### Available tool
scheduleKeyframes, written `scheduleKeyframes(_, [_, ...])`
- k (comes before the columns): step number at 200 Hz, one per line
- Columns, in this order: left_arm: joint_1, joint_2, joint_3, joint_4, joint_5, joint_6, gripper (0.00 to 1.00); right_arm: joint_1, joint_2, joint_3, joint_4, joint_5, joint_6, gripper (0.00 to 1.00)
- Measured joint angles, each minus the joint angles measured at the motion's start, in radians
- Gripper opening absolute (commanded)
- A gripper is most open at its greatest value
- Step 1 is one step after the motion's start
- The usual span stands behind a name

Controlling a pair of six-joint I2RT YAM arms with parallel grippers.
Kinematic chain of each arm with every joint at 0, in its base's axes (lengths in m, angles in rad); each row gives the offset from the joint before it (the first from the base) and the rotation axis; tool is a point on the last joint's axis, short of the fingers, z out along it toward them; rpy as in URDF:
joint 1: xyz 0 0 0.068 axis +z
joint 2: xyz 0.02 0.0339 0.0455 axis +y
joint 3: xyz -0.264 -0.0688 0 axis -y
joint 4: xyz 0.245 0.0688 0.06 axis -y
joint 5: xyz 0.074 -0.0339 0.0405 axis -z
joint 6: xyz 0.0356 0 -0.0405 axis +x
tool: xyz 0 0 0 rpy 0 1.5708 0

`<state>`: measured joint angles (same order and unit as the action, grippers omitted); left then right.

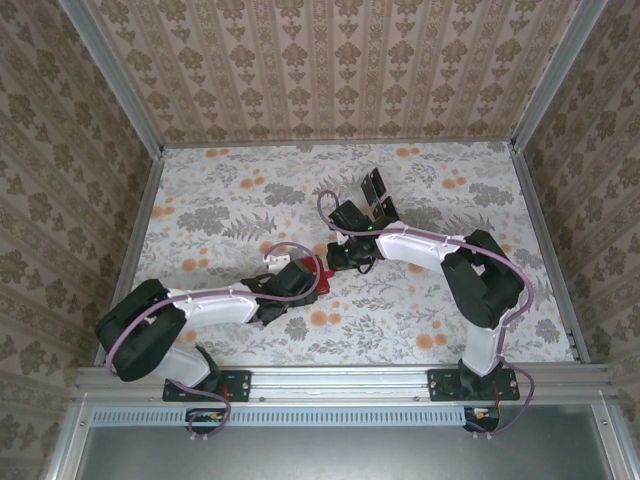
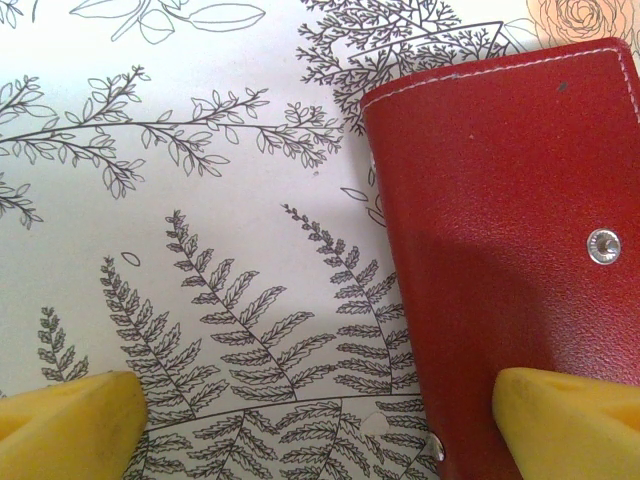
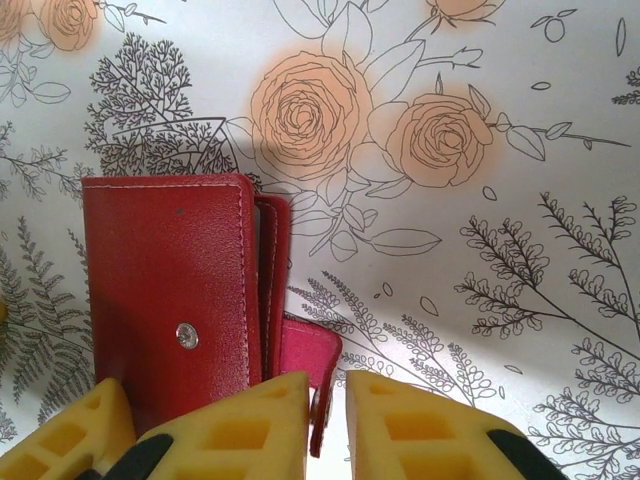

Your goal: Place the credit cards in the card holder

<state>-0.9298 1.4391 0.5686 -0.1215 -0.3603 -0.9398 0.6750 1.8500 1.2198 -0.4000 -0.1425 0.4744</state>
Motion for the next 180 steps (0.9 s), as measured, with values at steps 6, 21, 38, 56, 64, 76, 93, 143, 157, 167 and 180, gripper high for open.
scheduleKeyframes(6, [0.000,0.000,0.000,0.000,0.000,0.000,1.00,0.000,0.000,0.000,0.000,0.000,0.000,0.14])
scheduleKeyframes(21, [0.000,0.000,0.000,0.000,0.000,0.000,1.00,0.000,0.000,0.000,0.000,0.000,0.000,0.14])
scheduleKeyframes(38, [0.000,0.000,0.000,0.000,0.000,0.000,1.00,0.000,0.000,0.000,0.000,0.000,0.000,0.15])
scheduleKeyframes(56, [0.000,0.000,0.000,0.001,0.000,0.000,1.00,0.000,-0.001,0.000,0.000,0.000,0.000,0.18])
scheduleKeyframes(64, [0.000,0.000,0.000,0.001,0.000,0.000,1.00,0.000,-0.003,0.000,0.000,0.000,0.000,0.18])
scheduleKeyframes(76, [0.000,0.000,0.000,0.002,0.000,0.000,1.00,0.000,-0.007,0.000,0.000,0.000,0.000,0.18])
scheduleKeyframes(93, [0.000,0.000,0.000,0.002,0.000,0.000,1.00,0.000,-0.015,0.000,0.000,0.000,0.000,0.18])
scheduleKeyframes(143, [0.000,0.000,-0.002,0.004,-0.001,0.000,1.00,0.000,-0.020,0.000,0.000,0.000,0.000,0.18])
scheduleKeyframes(157, [0.000,0.000,-0.002,0.004,-0.001,0.000,1.00,0.000,-0.020,0.000,0.000,-0.002,0.000,0.18])
scheduleKeyframes(167, [0.000,0.000,-0.002,0.004,-0.001,0.000,1.00,0.000,-0.020,0.000,0.000,-0.004,0.000,0.18])
scheduleKeyframes(180, [0.000,0.000,-0.002,0.004,-0.001,0.000,1.00,0.000,-0.020,0.000,0.000,-0.007,0.000,0.18])
